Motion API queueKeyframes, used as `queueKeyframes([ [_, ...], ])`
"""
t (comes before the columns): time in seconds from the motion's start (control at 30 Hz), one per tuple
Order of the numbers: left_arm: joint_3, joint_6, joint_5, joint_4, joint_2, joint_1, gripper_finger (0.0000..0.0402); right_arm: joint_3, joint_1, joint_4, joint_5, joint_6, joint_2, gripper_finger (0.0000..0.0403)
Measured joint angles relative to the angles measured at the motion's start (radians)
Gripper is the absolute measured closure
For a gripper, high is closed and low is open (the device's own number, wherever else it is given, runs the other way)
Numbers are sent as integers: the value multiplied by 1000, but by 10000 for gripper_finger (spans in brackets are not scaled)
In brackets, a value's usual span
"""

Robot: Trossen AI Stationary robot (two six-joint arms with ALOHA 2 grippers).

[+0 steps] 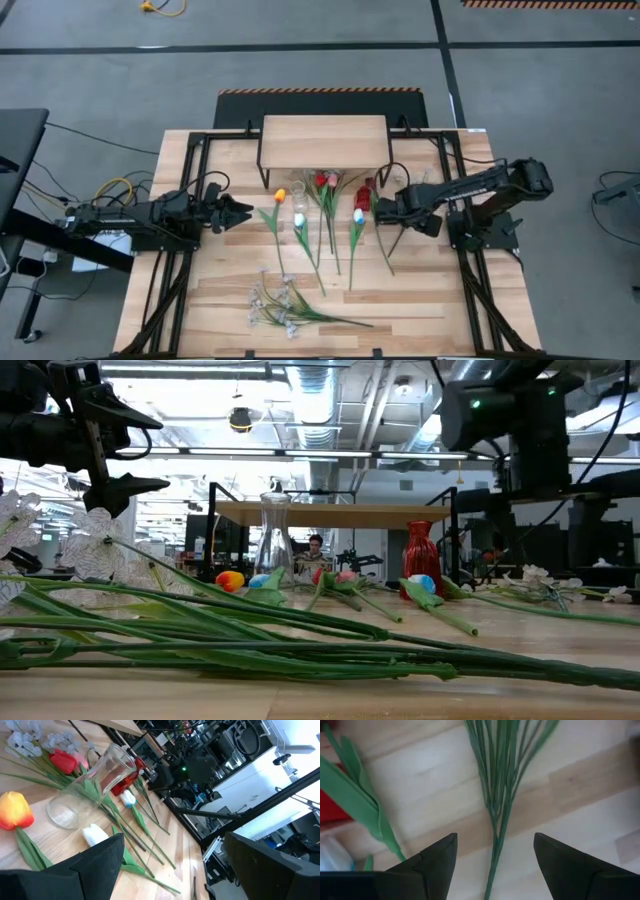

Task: Pick and place flowers into a vace then onto a shelf
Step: Put the top right white flower into the red vase

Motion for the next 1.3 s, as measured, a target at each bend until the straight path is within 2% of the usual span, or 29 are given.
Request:
queueKeyframes([
  [0.23,0,-1,0,0,0,0,69,0,-66,-2,-38,-216,-2,147],
  [0.5,0,-2,0,1,0,0,69,-43,-101,-19,-75,-375,-11,147],
  [0.6,0,-20,0,1,0,0,69,-84,-113,-8,-116,-388,-11,147],
  [0.73,0,-43,-1,2,0,0,69,-127,-120,105,-151,-385,-10,147],
  [0.87,0,-47,-1,2,0,0,69,-146,-125,213,-125,-371,-8,147],
  [1.3,-1,-46,-1,2,0,0,69,-179,-140,233,-90,-329,-8,149],
])
